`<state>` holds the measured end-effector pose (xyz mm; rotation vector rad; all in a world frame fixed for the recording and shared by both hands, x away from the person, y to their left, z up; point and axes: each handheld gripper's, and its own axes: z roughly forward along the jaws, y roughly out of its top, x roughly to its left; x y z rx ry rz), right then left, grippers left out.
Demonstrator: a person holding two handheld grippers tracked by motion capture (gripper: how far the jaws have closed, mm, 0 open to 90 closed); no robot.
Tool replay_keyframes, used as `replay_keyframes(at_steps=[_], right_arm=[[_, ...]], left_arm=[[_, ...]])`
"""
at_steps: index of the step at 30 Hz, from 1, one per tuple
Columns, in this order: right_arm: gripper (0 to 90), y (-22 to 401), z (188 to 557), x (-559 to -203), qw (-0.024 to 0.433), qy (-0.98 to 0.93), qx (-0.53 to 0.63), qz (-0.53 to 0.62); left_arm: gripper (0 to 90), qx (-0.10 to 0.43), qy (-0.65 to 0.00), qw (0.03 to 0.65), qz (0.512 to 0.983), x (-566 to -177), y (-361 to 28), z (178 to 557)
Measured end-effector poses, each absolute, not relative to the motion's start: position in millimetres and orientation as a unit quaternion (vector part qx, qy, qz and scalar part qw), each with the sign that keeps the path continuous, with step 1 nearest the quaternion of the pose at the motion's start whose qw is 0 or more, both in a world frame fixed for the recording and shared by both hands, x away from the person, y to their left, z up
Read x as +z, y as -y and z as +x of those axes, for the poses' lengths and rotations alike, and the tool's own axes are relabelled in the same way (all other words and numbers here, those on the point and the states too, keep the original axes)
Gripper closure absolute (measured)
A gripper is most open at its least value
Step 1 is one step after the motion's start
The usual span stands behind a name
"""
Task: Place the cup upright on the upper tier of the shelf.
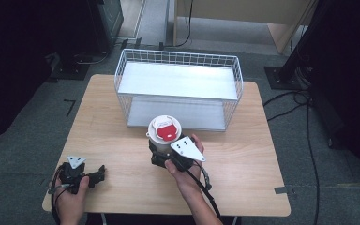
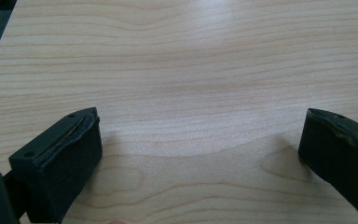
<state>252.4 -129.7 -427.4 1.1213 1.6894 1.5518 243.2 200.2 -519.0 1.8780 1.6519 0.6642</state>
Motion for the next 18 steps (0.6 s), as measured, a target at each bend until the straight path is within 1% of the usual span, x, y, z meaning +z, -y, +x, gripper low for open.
replay_keyframes(at_steps=[3, 8, 14, 18], right_arm=[[9.3, 131.4, 254.2, -422.1, 0.295, -0.630, 0.584, 0.419], [9.4, 135.2, 259.8, -406.1, 0.310, -0.623, 0.588, 0.413], [9.5, 142.6, 267.3, -383.6, 0.318, -0.606, 0.604, 0.408], [9.6, 146.9, 273.3, -370.6, 0.335, -0.603, 0.600, 0.404]], left_arm=[[0.0, 0.247, -0.614, 0.274, 0.698, -519.0, -200.1, 243.2], [0.0, 0.247, -0.614, 0.273, 0.698, -518.9, -200.3, 243.2], [0.0, 0.247, -0.614, 0.273, 0.698, -519.0, -200.2, 243.2], [0.0, 0.247, -0.614, 0.273, 0.698, -518.9, -200.2, 243.2]])
